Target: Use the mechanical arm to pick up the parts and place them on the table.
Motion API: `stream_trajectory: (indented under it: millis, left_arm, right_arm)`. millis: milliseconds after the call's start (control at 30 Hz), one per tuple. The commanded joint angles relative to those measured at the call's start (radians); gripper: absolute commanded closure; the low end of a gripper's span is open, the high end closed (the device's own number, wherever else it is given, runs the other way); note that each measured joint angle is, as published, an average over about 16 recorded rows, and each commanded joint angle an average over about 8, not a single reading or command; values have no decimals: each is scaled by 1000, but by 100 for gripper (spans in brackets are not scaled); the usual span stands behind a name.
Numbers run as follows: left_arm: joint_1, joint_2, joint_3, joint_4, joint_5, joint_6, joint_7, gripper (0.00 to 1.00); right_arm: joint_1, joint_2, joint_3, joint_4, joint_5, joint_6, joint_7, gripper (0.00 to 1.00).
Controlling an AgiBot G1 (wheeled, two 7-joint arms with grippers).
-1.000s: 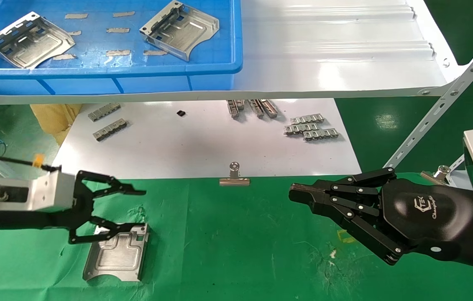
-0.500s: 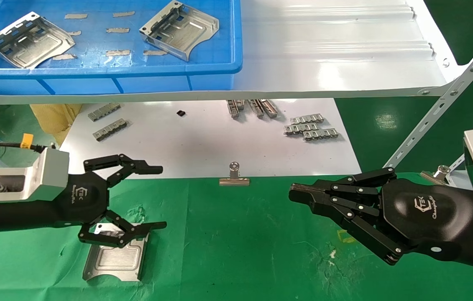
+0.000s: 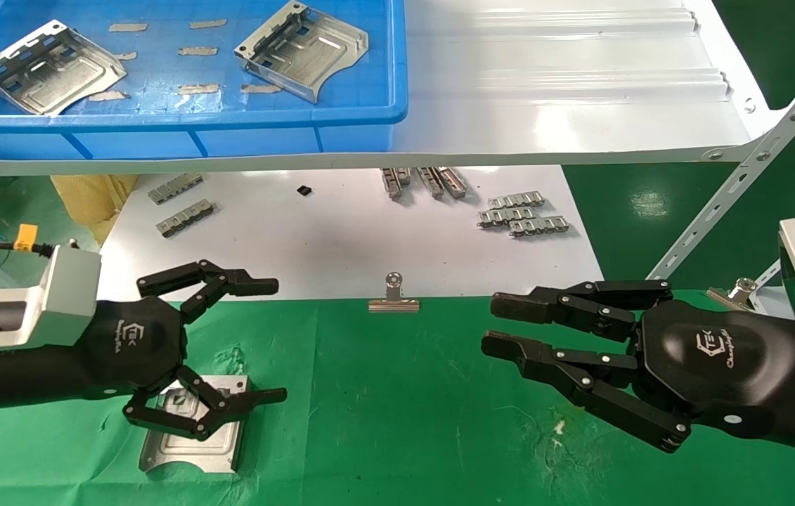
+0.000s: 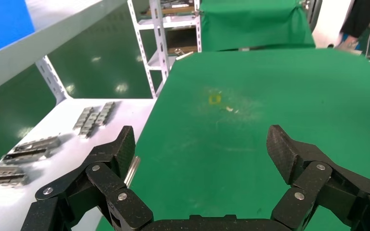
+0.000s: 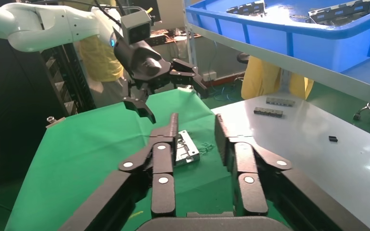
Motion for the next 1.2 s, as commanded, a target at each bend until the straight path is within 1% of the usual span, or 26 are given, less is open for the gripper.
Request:
stream_trajectory:
  millis: [33,1200]
  left_arm:
    - [18,-6,-21,-28,-4,-3,-23,0]
    - [323,-106,-381,-504,-73,-63,-416,0]
  right_arm:
    - [0,0,0,0,0,0,0,0]
    - [0,0,0,0,0,0,0,0]
